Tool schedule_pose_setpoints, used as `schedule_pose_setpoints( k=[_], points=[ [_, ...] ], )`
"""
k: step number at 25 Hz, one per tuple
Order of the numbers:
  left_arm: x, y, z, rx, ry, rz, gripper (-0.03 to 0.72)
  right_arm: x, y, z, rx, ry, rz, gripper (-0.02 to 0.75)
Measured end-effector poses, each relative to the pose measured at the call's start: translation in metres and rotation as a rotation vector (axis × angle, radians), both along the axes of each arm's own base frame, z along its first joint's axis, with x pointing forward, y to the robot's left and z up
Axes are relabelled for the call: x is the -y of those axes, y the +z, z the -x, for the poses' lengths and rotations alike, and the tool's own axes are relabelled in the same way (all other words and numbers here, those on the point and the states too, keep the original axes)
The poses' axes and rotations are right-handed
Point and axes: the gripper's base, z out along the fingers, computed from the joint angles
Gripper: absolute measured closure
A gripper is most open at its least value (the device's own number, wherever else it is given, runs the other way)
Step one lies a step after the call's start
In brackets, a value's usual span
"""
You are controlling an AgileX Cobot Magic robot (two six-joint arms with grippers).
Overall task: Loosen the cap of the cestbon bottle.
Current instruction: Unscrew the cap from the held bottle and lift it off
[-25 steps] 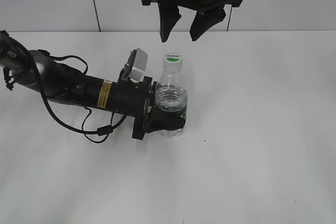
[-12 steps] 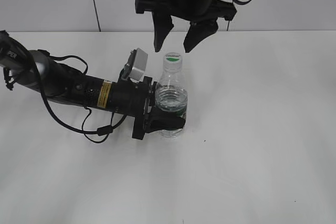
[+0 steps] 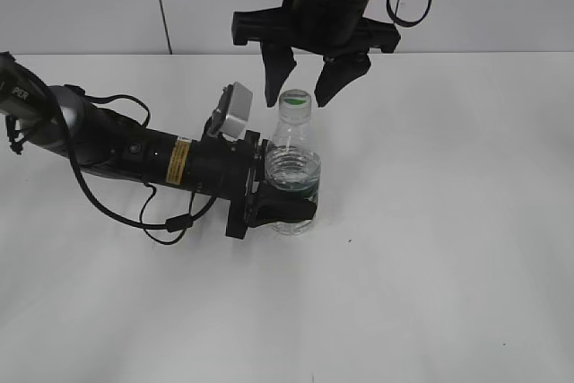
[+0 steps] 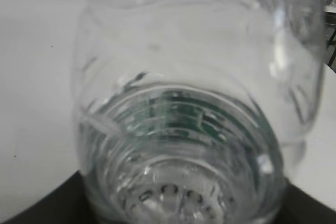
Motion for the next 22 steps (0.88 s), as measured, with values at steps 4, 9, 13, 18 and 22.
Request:
schedule_pose_setpoints(
  k=[4, 9, 13, 18, 22],
  points=[
    [-0.0001, -0.0005, -0.0004, 0.002, 0.004, -0.005, 0.279, -0.0002, -0.0013, 0.0007, -0.008, 0.001, -0.003, 0.283],
    [-0.0002, -0.0003, -0.0005, 0.004, 0.004, -0.008, 0.279, -0.0013, -0.0028, 0.0021, -0.022, 0.009, -0.014, 0.283],
    [-0.0002, -0.0005, -0.0005, 0.004, 0.005, -0.010, 0.279, -0.0015, -0.0027, 0.0023, -0.023, 0.012, -0.017, 0.288],
    [-0.0003, -0.0005, -0.0005, 0.004, 0.004, -0.010, 0.279, -0.0017, -0.0027, 0.0024, -0.024, 0.012, -0.018, 0.351],
    [-0.0003, -0.0006, -0.0003, 0.005, 0.002, -0.011, 0.279, -0.0014, -0.0033, 0.0024, -0.023, 0.016, -0.014, 0.404]
  ],
)
